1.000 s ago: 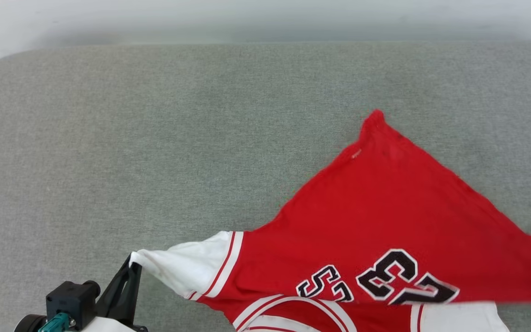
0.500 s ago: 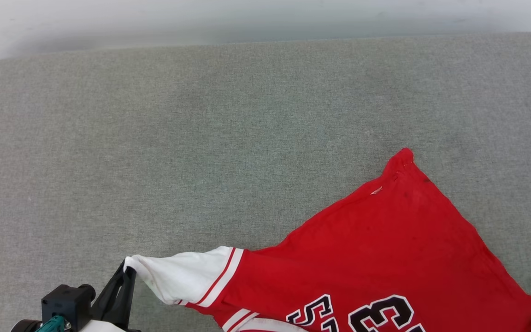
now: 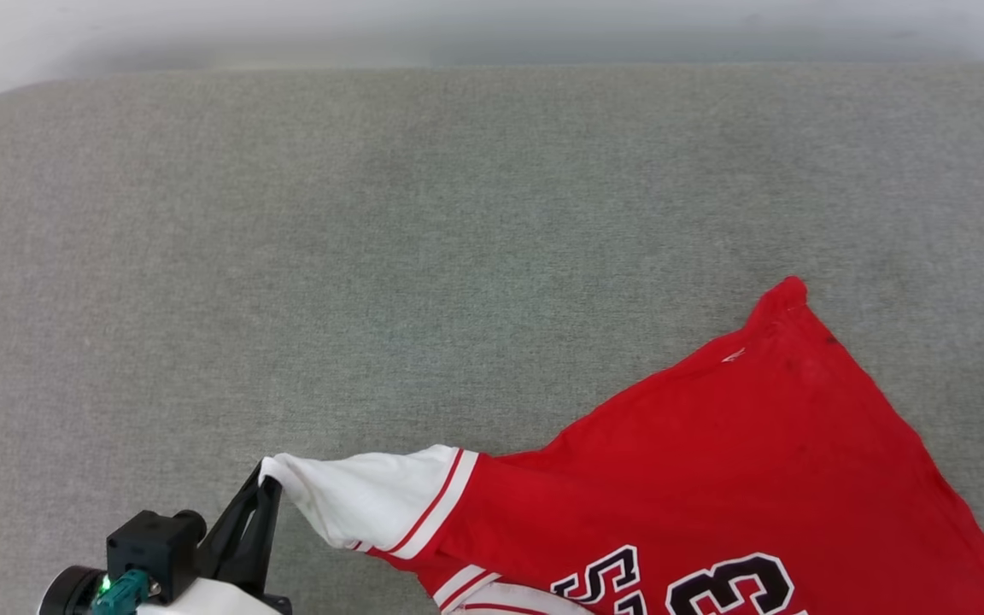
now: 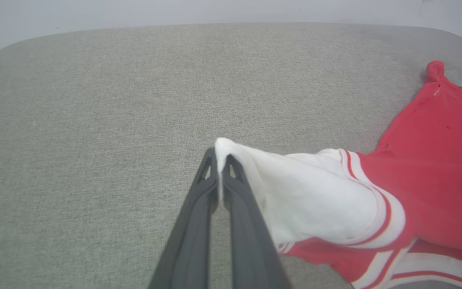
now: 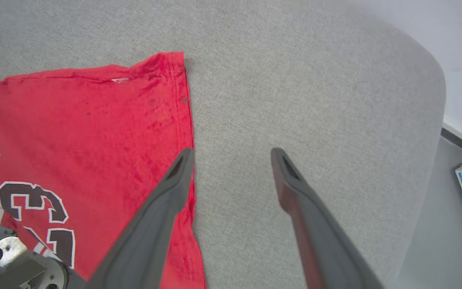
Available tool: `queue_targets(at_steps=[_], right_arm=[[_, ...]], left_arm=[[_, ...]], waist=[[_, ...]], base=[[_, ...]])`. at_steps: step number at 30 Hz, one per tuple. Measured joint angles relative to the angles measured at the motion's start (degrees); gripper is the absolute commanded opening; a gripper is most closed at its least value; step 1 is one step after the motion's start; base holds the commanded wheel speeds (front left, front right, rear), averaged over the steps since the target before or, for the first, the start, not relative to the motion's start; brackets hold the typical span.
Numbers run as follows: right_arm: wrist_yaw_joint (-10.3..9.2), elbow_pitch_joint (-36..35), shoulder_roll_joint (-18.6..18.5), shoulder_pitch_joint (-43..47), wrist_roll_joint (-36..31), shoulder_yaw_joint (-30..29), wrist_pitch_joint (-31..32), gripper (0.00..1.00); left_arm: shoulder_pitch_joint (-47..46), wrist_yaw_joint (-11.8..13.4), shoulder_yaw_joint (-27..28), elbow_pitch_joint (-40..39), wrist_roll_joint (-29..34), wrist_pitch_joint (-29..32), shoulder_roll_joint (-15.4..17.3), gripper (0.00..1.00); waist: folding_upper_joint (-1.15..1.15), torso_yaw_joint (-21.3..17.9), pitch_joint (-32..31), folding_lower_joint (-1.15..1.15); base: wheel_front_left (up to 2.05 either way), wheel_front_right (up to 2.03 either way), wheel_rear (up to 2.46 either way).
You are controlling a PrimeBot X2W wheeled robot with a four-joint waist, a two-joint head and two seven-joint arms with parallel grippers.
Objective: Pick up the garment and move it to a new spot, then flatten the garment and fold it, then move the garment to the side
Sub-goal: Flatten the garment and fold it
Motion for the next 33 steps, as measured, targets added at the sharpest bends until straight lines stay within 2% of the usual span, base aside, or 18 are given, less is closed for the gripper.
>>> queue_targets(at_steps=[3, 7, 11, 14, 18, 23, 30, 31, 32, 33], right_arm=[[0.00, -2.2, 0.6, -4.7, -2.0, 1.7, 6.0, 1.00], [0.00, -2.4, 2.5, -11.9, -3.9, 6.7, 14.3, 1.00], [0.00, 0.1, 4.8, -19.6, -6.3, 13.4, 20.9, 1.00], [0.00, 3.4, 7.3, -24.8, -7.0, 17.3, 23.4, 1.00], [0.00, 8.7, 10.0, -29.9, -8.0, 22.2, 24.2, 1.00], [0.00, 14.6, 12.8, -34.2, -8.1, 26.5, 22.0, 1.00], [-0.01, 18.4, 12.8, -36.6, -6.6, 33.7, 19.6, 1.00], [-0.01, 18.8, 12.8, -36.9, -6.1, 34.2, 19.1, 0.73], [-0.01, 19.1, 12.8, -37.0, -5.9, 34.8, 18.3, 0.09], [-0.01, 19.6, 12.8, -37.0, -5.7, 35.2, 17.2, 0.00]], left_arm=[[-1.3, -0.4, -0.4, 0.0, 0.6, 0.2, -0.5, 0.00], [-3.4, -1.1, -1.2, 0.3, 1.5, 0.5, -1.6, 0.00], [-5.5, -2.0, -1.8, 1.0, 2.2, 0.8, -2.6, 0.00], [-6.9, -2.4, -2.1, 1.4, 2.7, 0.8, -3.4, 0.00], [-8.5, -3.0, -2.5, 1.8, 3.4, 0.9, -4.3, 0.00], [-10.0, -3.5, -2.8, 2.4, 3.9, 0.9, -5.2, 0.00], [-11.3, -4.4, -3.4, 3.5, 4.3, 0.9, -6.1, 0.00], [-11.6, -4.4, -3.5, 3.7, 4.3, 0.9, -6.2, 0.00], [-11.8, -4.5, -3.5, 3.8, 4.3, 0.8, -6.4, 0.00], [-11.8, -4.5, -3.5, 4.1, 4.2, 0.8, -6.5, 0.00]], waist=[[0.00, 1.0, 1.0, 0.00], [0.00, 2.3, 2.7, 0.00], [0.00, 3.7, 4.7, 0.00], [0.00, 4.6, 6.3, 0.00], [0.00, 5.9, 8.5, 0.01], [0.00, 7.2, 11.1, 0.01], [0.00, 8.4, 12.9, 0.00], [0.00, 8.5, 12.9, 0.00], [0.00, 8.4, 12.8, 0.00], [0.00, 8.4, 12.6, 0.00]], base=[[0.00, 0.00, 0.00], [0.00, 0.00, 0.00], [0.00, 0.00, 0.00], [0.00, 0.00, 0.00], [0.00, 0.00, 0.00], [0.00, 0.00, 0.00], [0.00, 0.00, 0.00], [0.00, 0.00, 0.00], [0.00, 0.00, 0.00], [0.00, 0.00, 0.00]])
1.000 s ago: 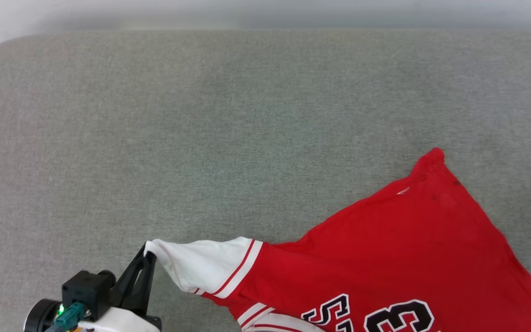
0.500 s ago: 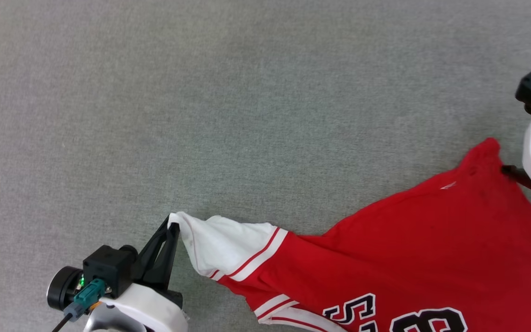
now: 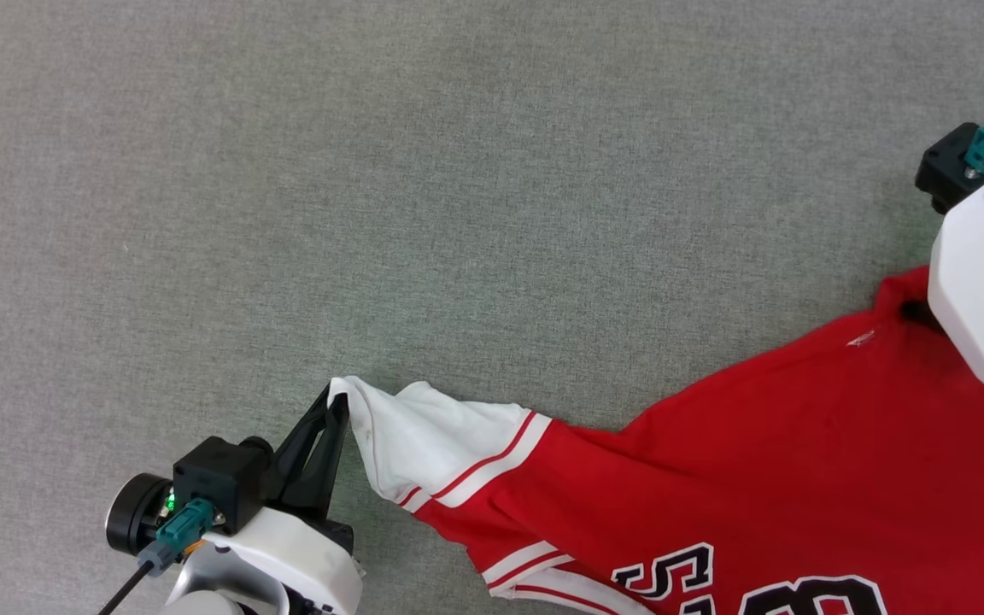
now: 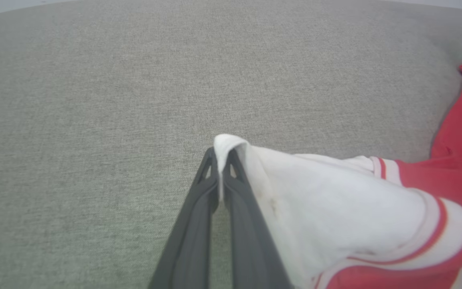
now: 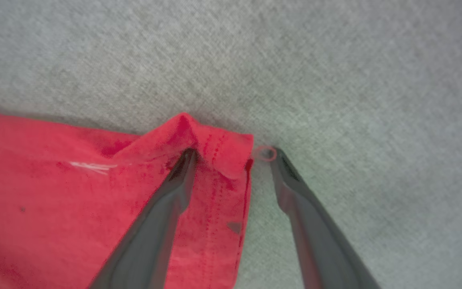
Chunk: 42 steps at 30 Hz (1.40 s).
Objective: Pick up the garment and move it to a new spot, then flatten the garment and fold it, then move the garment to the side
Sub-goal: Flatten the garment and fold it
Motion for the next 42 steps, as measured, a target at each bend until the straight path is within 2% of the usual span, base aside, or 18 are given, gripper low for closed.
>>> queue_targets(at_steps=[6, 11, 22, 27, 30, 36, 42], right_arm=[[0.00, 1.9, 1.1, -0.1, 1.5, 1.9, -7.5, 0.00], [0.01, 0.6, 1.0, -1.1, 2.8, 3.4, -13.9, 0.00], [0.01, -2.4, -1.3, -3.7, 4.5, 0.6, -27.6, 0.00], [0.01, -2.3, -1.4, -6.4, 3.6, -1.7, -31.4, 0.00], [0.01, -2.1, -0.2, -8.4, 2.2, -3.5, -33.7, 0.00], [0.01, 3.5, 5.0, -15.4, -3.5, -10.9, -39.4, 0.00], [0.02, 8.5, 10.4, -24.9, -9.8, -15.8, -40.2, 0.00]], left_arm=[[0.0, -0.3, 0.2, 1.2, -0.2, -0.3, 0.0, 0.00], [0.0, -0.6, 0.5, 1.4, 0.4, -0.3, 1.6, 0.00], [-8.7, -2.5, 3.6, -0.7, 2.1, 2.0, 5.7, 0.00], [-17.8, -5.6, 4.9, -0.5, 3.6, 4.9, 6.5, 0.00], [-24.5, -8.0, 5.2, 1.0, 5.1, 7.1, 6.7, 0.00], [-39.6, -13.4, 6.7, 5.6, 6.1, 10.5, 5.2, 0.00], [-55.0, -18.7, 7.5, 12.6, 8.0, 13.8, 3.7, 0.00]], waist=[[0.00, -0.8, -2.5, 0.00], [0.00, -1.9, -5.8, 0.00], [0.00, -5.6, -11.9, 0.00], [0.00, -7.4, -12.5, 0.00], [0.00, -8.1, -12.0, 0.00], [0.00, -9.2, -9.4, 0.00], [0.00, -10.1, -5.4, 0.00]], base=[[0.00, 0.00, 0.00], [0.00, 0.00, 0.00], [0.00, 0.00, 0.00], [0.00, 0.00, 0.00], [0.00, 0.00, 0.00], [0.00, 0.00, 0.00], [0.00, 0.00, 0.00]])
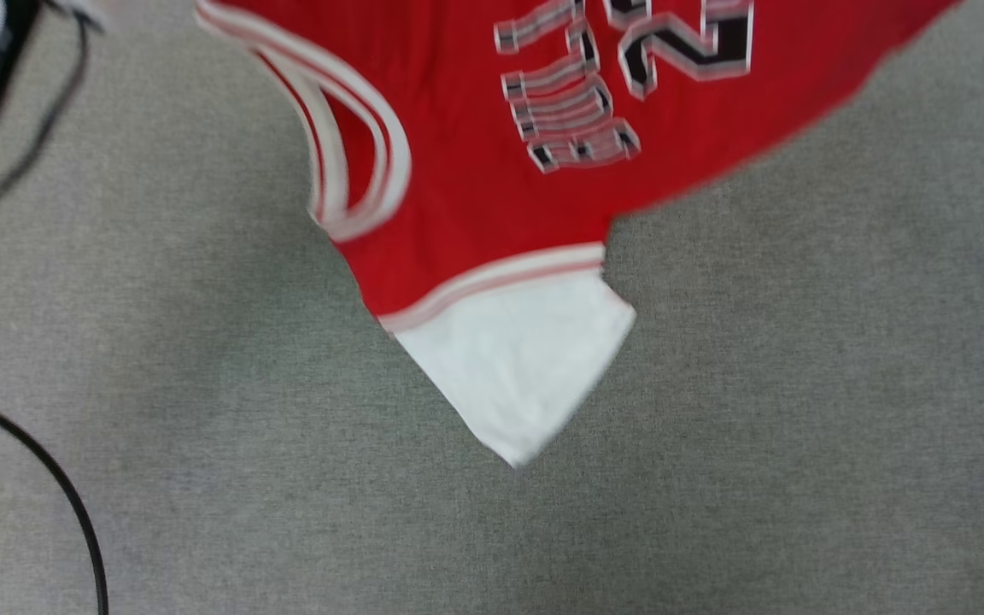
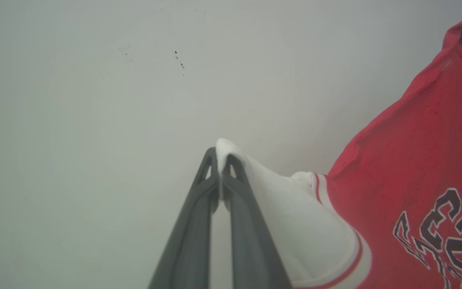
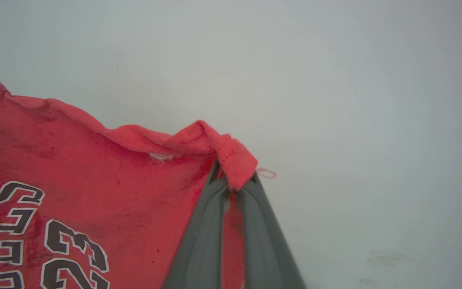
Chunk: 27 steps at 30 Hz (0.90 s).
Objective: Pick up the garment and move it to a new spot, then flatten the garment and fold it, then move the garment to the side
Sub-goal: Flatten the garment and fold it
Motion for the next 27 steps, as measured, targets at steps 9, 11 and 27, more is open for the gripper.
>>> queue_targets(at_steps=[9, 11, 27], right_arm=[[0.00, 7.1, 5.7, -15.8, -9.3, -3.3, -0.3, 0.00], [0.00, 8.8, 6.4, -19.4, -11.1, -3.3, -0.2, 0.00], [0.00, 24.3, 12.9, -31.6, -14.9, 3.1, -6.3, 0.00]], left_arm=[[-21.6, -5.4, 0.7, 11.5, 3.0, 1.4, -5.3, 0.00], [-26.1, -6.3, 0.8, 14.6, 3.3, 0.9, -6.9, 0.00], [-41.7, -11.0, -3.9, 37.2, 4.9, -6.7, -14.0, 0.00]], waist=[[0.00, -0.1, 6.3, 0.00], [0.00, 0.1, 7.5, 0.00], [0.00, 2.0, 14.0, 0.00]], base=[[0.00, 0.00, 0.00], [0.00, 0.00, 0.00], [0.00, 0.00, 0.00]])
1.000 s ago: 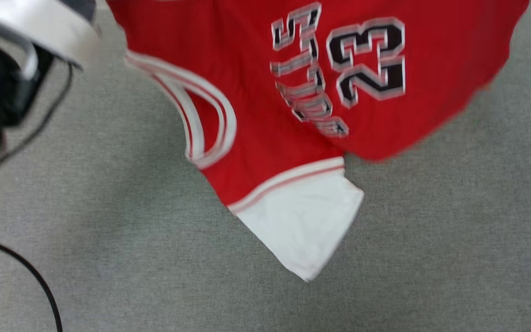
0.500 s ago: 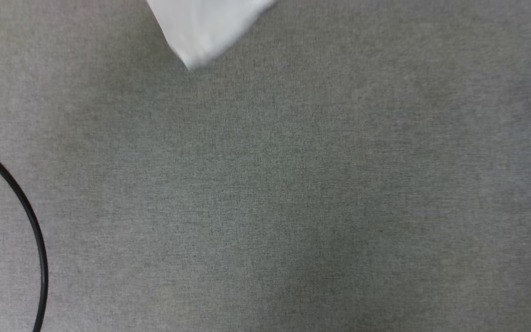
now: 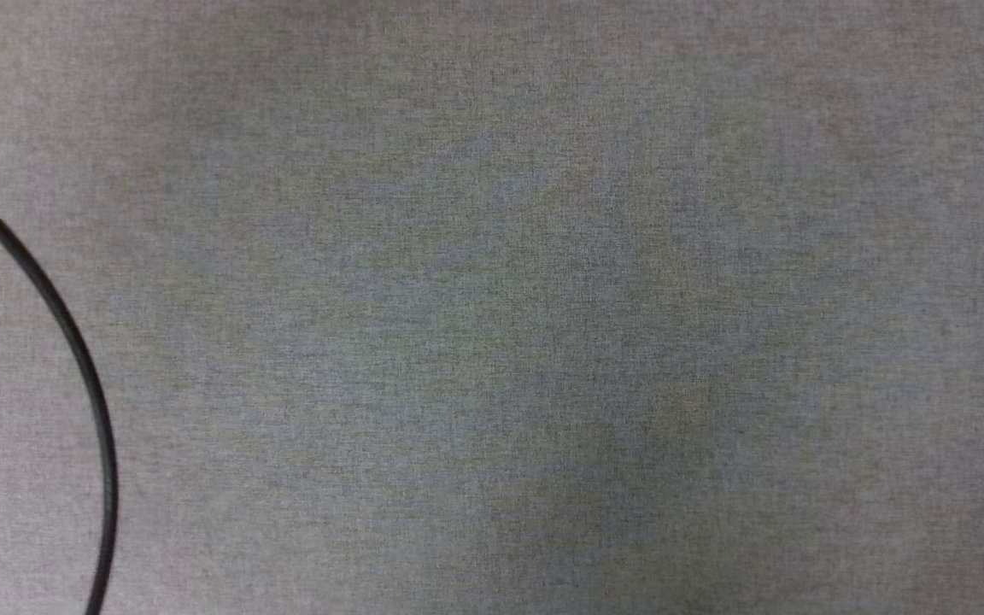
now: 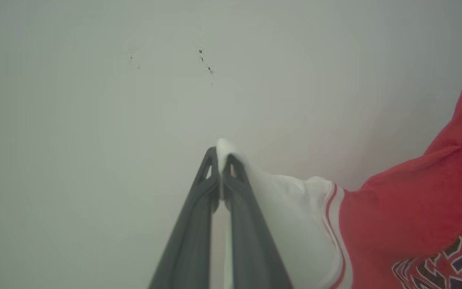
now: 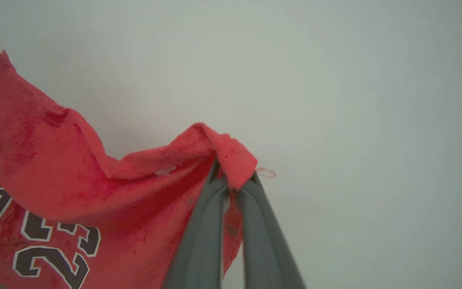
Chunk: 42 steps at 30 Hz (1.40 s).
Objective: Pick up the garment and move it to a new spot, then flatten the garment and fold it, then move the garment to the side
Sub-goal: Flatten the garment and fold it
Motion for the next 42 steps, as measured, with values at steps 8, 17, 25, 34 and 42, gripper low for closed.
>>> queue_targets(at_steps=[8, 17, 25, 34, 42], right_arm=[[0.00, 2.8, 0.1, 8.9, 5.0, 7.9, -4.2, 0.00], [0.00, 4.0, 0.2, 23.3, 11.2, 13.6, -8.6, 0.00], [0.00, 0.6, -3.2, 37.5, 16.8, 19.0, -10.8, 0.00], [-0.01, -4.1, -8.3, 52.0, 22.5, 23.0, -13.7, 0.00], [0.00, -7.8, -10.7, 64.0, 24.8, 25.0, -16.2, 0.00]], left_arm=[[9.9, -0.4, -4.5, 5.0, -2.3, -4.0, -1.5, 0.00], [26.3, -0.5, -6.5, 4.3, -6.2, -8.3, -0.3, 0.00], [45.5, 3.7, -6.6, -5.8, -8.6, -9.1, 2.4, 0.00], [70.1, 12.7, -7.8, -21.9, -11.9, -8.8, 8.7, 0.00], [91.5, 22.0, -9.4, -37.1, -17.3, -7.5, 14.5, 0.00]], waist=[[0.00, 0.0, -1.3, 0.00], [0.00, -0.2, -6.0, 0.00], [0.00, -0.6, -12.1, -0.01], [0.00, -1.3, -19.7, -0.01], [0.00, -2.2, -25.7, -0.02]], base=[[0.00, 0.00, 0.00], [0.00, 0.00, 0.00], [0.00, 0.00, 0.00], [0.00, 0.00, 0.00], [0.00, 0.00, 0.00]])
